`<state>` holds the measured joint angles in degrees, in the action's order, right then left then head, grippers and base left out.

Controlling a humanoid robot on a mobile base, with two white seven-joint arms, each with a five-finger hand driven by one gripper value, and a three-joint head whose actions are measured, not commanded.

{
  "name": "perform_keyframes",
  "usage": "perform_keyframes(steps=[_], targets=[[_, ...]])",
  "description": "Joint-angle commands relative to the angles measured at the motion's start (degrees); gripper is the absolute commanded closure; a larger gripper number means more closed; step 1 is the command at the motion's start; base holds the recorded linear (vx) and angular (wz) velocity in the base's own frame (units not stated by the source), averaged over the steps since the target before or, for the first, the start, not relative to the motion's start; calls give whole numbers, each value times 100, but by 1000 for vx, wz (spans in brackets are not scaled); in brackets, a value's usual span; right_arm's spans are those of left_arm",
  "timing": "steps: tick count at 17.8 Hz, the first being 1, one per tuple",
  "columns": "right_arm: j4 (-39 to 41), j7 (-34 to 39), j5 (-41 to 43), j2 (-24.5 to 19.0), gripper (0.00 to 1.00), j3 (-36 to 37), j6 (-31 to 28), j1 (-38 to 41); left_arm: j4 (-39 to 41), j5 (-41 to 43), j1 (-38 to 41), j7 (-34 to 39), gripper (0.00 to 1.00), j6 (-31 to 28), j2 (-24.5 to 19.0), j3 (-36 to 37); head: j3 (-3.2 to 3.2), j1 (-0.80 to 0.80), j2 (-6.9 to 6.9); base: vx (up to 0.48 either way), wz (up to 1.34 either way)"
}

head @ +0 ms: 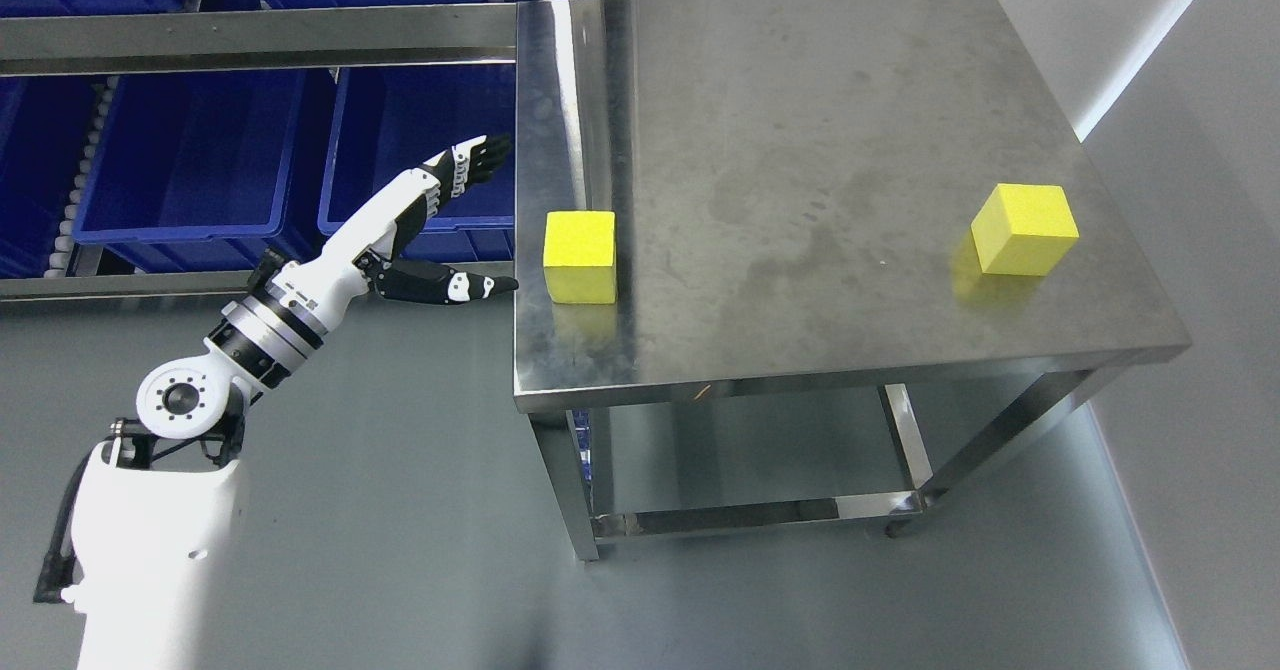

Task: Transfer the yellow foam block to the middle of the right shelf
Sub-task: 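Reach the left hand toward the yellow foam cube nearer the robot, then close the left hand around the nearer yellow foam cube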

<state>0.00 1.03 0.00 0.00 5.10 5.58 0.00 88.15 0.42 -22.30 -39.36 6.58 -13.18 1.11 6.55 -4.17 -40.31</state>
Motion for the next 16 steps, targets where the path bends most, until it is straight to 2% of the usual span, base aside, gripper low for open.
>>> perform_keyframes(steps=[1,6,16], targets=[[100,2,0,100,0,0,-4,-9,-1105,212,-599,-133,0,-52,-176,723,0,0,0,0,0],[100,2,0,100,0,0,-4,-18,-1940,256,-1022,-406,0,-52,237,978,0,0,0,0,0],[100,2,0,100,0,0,-4,-18,-2689,467,-1286,-573,2,-43,483,1295,0,0,0,0,0]])
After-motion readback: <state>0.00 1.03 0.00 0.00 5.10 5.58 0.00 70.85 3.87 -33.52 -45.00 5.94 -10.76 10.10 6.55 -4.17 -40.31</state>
